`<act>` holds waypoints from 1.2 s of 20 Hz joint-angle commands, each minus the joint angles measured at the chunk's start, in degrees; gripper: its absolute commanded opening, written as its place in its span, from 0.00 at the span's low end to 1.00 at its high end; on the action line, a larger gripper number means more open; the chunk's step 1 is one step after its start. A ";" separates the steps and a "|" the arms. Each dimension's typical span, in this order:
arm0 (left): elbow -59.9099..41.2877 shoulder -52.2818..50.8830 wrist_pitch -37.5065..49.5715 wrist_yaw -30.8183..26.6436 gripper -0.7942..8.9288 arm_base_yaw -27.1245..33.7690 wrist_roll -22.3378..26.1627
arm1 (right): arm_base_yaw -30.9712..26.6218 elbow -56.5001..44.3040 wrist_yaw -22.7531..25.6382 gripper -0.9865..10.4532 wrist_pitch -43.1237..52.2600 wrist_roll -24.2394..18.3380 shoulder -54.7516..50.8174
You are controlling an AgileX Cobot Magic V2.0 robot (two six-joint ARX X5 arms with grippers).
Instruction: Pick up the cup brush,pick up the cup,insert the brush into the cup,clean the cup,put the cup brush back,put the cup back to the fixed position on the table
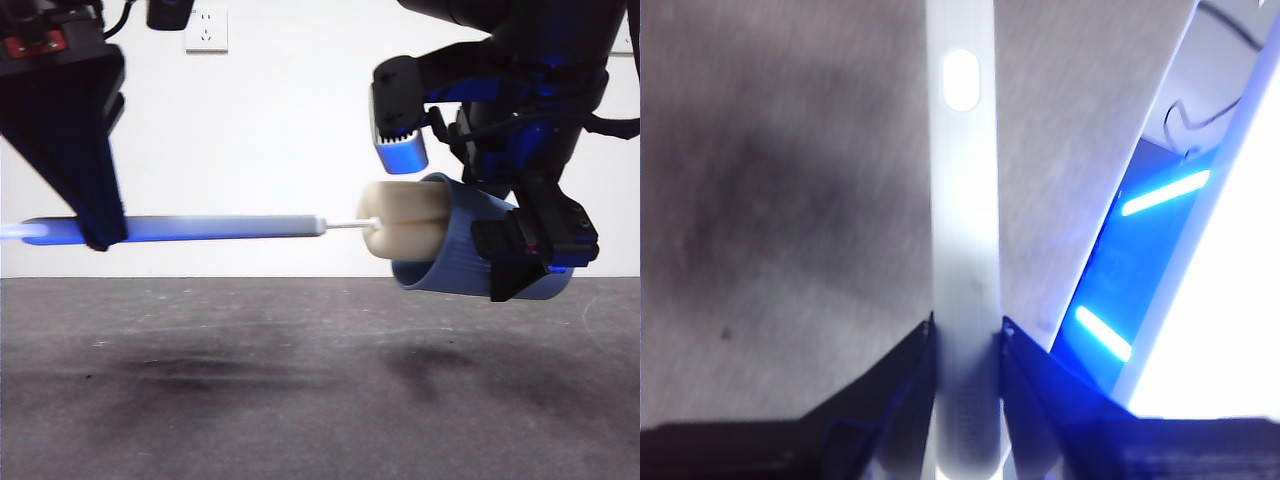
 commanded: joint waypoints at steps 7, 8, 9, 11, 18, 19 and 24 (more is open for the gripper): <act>-0.15 2.12 4.24 1.27 0.07 -4.72 -4.90 | 8.00 0.20 0.20 0.08 0.39 -1.68 0.00; -0.15 2.25 5.22 1.27 0.07 -5.40 -5.70 | 8.98 0.20 0.22 0.08 0.39 -1.68 0.04; -0.15 2.32 6.12 1.29 0.07 -5.99 -6.49 | 9.75 0.20 0.24 0.08 0.37 -1.60 0.04; -0.15 2.32 6.40 1.22 0.07 -6.75 -7.63 | 10.23 0.20 1.70 0.08 0.33 -1.03 0.04; -0.15 1.88 -1.38 -2.27 0.07 -6.75 -7.43 | 7.50 0.20 5.77 0.08 -3.19 2.23 0.04; -0.15 1.73 -2.58 -2.73 0.07 -6.75 -7.39 | 7.10 0.20 5.79 0.08 -3.32 2.45 0.04; -0.15 0.87 -6.19 -4.59 0.07 -6.75 -7.23 | 6.54 0.20 5.62 0.08 -3.52 2.45 0.04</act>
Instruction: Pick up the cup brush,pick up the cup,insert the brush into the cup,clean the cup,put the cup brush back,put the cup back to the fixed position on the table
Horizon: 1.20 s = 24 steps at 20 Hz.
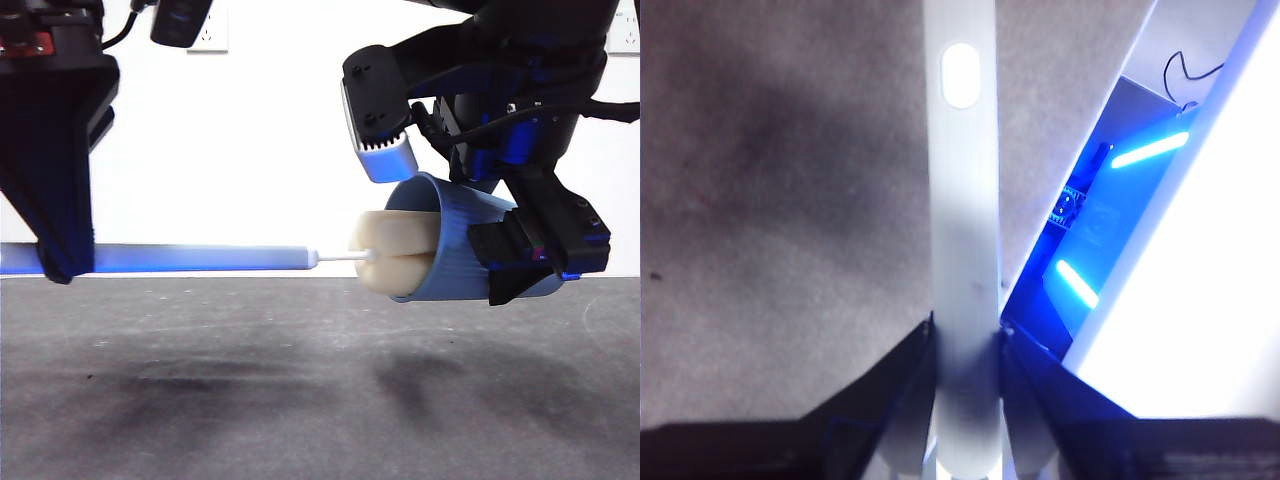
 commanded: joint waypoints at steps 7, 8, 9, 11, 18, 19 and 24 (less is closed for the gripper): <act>-0.15 -0.42 -1.18 -1.29 0.07 -0.20 1.77 | -0.02 0.20 -1.88 0.08 0.44 0.94 0.04; -0.15 -0.42 0.04 -1.11 0.07 -0.22 1.77 | 0.00 0.20 -2.27 0.08 0.44 0.92 0.04; -0.15 -0.37 1.14 -0.59 0.07 -0.22 1.79 | 0.04 0.20 -2.54 0.08 0.46 0.92 0.04; -0.15 -0.20 4.13 -0.37 0.07 -0.33 1.77 | 0.26 0.20 -2.64 0.08 0.48 0.90 0.04; -0.15 2.93 10.34 3.85 0.07 -1.49 0.98 | 4.04 0.20 -2.80 0.08 2.67 -0.15 0.04; -0.15 3.08 10.80 3.96 0.07 -1.75 0.35 | 4.35 0.20 -2.78 0.08 2.56 -0.13 0.04; -0.15 2.49 9.49 1.99 0.07 -1.27 -0.09 | 3.39 0.20 0.70 0.08 1.40 1.01 0.04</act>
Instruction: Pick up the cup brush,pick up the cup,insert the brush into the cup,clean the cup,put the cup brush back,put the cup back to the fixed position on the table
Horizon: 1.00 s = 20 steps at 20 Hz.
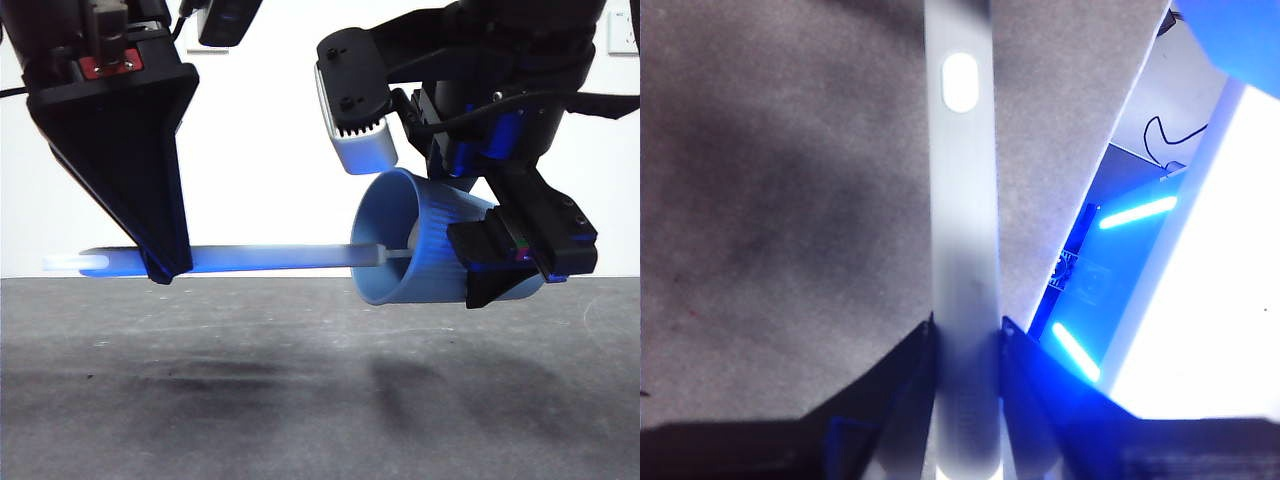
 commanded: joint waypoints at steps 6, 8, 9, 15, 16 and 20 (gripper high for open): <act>-0.15 -3.65 -6.34 -6.64 0.07 2.67 -0.66 | -6.71 0.20 1.27 0.08 -1.31 10.91 -0.28; -0.15 -5.33 -6.88 -6.60 0.07 4.07 -0.68 | -8.74 0.20 1.14 0.08 -1.55 13.51 -0.81; -0.15 -6.16 -7.13 -6.54 0.07 4.92 -0.74 | -9.90 0.20 1.11 0.08 -1.55 14.99 -1.29; -0.17 -7.65 -5.97 -6.43 0.07 10.97 -10.03 | -18.14 0.22 -3.72 0.08 0.22 32.70 -7.85; -0.33 -7.63 -3.67 -6.45 0.07 11.91 -12.61 | -19.39 0.22 -6.47 0.08 0.59 36.72 -9.79; -0.42 -5.20 8.48 -6.47 0.07 15.34 -22.97 | -22.16 0.22 -16.85 0.08 2.93 47.08 -17.07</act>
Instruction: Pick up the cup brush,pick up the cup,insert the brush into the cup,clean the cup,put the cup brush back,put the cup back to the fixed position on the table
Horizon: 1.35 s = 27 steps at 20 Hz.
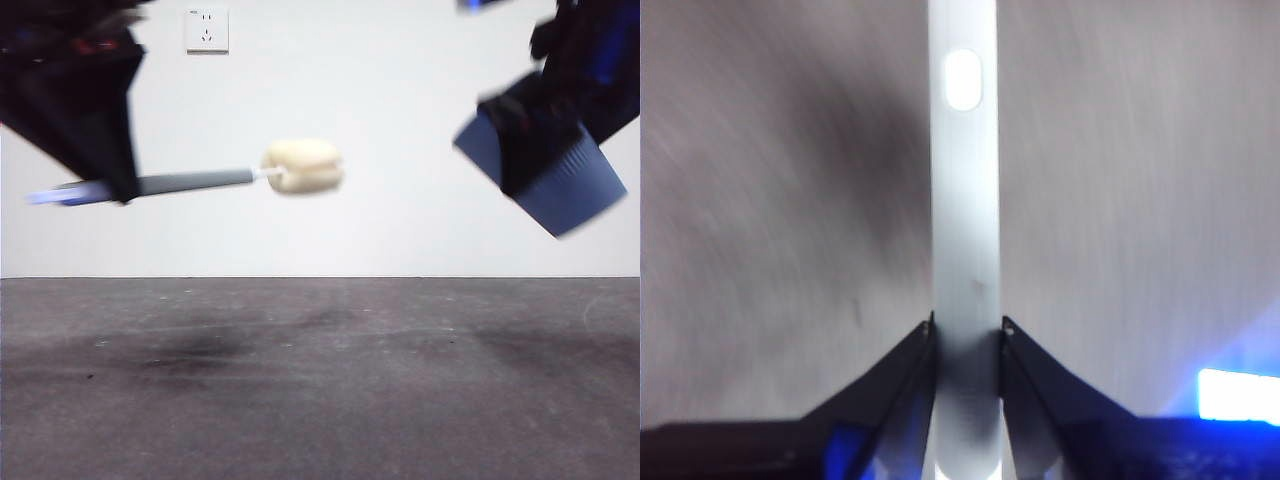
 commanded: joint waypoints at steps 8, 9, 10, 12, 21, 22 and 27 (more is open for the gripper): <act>-0.42 19.67 21.09 -3.32 0.07 2.67 -21.09 | -0.61 0.24 -9.57 0.08 4.31 11.10 -9.14; -0.42 21.42 21.90 -4.09 0.07 2.71 -22.67 | -0.61 0.24 -9.57 0.08 4.31 11.10 -9.18; -0.42 23.04 22.43 -4.68 0.07 2.71 -24.44 | -0.61 0.22 -9.60 0.08 4.24 11.10 -9.20; -0.42 25.07 24.22 -4.81 0.07 2.69 -24.79 | -0.61 0.22 -10.21 0.08 4.22 11.10 -9.20; -0.42 30.75 25.11 -7.54 0.07 2.38 -26.93 | -0.61 0.22 -10.88 0.08 4.33 11.34 -9.18; -0.42 31.12 24.83 -7.54 0.07 2.36 -26.93 | -0.61 0.22 -10.88 0.08 4.31 11.34 -9.18; -0.39 31.23 24.68 -7.23 0.38 2.36 -26.43 | -0.61 0.22 -10.91 0.08 4.66 11.37 -9.05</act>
